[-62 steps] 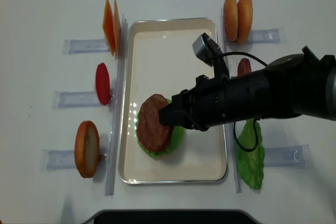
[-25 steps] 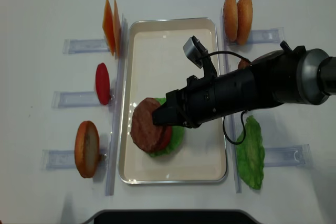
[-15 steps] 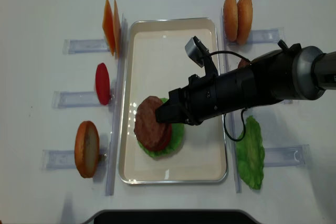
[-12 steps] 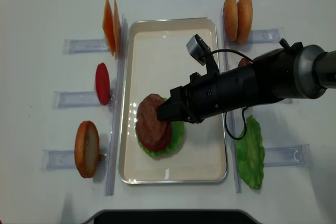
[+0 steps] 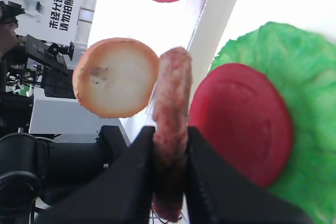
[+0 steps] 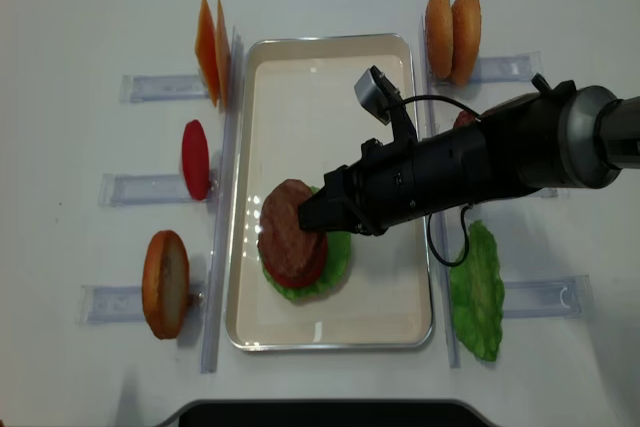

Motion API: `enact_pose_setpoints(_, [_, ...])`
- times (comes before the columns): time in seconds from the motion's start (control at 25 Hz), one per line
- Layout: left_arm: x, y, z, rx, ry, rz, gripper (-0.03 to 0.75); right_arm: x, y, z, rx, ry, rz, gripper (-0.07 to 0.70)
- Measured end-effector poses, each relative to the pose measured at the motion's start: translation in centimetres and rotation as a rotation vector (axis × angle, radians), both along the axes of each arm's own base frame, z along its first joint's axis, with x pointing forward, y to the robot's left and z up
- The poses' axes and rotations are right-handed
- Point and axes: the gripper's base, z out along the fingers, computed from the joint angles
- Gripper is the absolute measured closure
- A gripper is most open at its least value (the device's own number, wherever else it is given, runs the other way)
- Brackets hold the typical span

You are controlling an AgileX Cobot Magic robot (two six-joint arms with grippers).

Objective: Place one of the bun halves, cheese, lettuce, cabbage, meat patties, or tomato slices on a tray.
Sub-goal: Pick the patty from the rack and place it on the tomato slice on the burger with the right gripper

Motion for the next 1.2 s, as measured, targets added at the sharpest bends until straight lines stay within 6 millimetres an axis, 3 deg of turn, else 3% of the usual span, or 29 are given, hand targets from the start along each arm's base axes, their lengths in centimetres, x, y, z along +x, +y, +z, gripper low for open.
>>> enact_pose_setpoints(0.56, [0.00,0.00,0.00,0.000,0.000,0.000,0.722,0.04,0.02,-0.46,-0.009,-0.010,0.008,0.510])
enact_pose_setpoints(0.64, [0.00,0.00,0.00,0.000,0.000,0.000,0.722,0.04,0.02,-0.46,-0.009,-0.023,0.014,0.466])
enact_pose_setpoints(0.92, [0.00,0.00,0.00,0.000,0.000,0.000,0.722,0.06,0.01,-0.47,-0.012,-0.054,0.026,0.183])
enact_pose_setpoints(1.2, [0.00,0.00,0.00,0.000,0.000,0.000,0.722,0.34,-0.27,-0.23,-0.061,-0.099,0.001,0.139])
